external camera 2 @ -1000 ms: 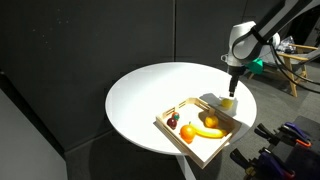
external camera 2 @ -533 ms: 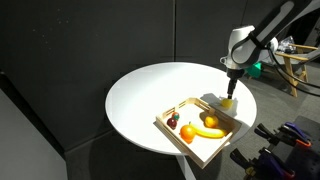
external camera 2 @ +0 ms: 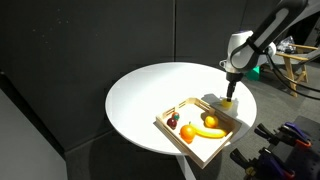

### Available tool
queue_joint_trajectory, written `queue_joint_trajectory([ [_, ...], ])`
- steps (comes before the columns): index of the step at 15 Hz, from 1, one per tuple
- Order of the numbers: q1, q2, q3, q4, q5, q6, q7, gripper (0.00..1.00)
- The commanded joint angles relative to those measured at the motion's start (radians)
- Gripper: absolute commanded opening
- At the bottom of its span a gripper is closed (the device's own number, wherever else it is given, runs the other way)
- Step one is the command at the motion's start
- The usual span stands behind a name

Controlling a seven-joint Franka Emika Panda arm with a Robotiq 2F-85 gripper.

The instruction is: Pick up the yellow toy from the table and put it on the tray

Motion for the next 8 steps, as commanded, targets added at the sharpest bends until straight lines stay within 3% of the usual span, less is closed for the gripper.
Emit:
queue_joint_trajectory([
  [1, -0.016, 0.024, 0.008, 0.009, -0.020, 0.025, 0.003, 1.00],
  [8, -0.021, 0.060, 0.023, 0.023, -0.008, 0.052, 0.003, 1.00],
])
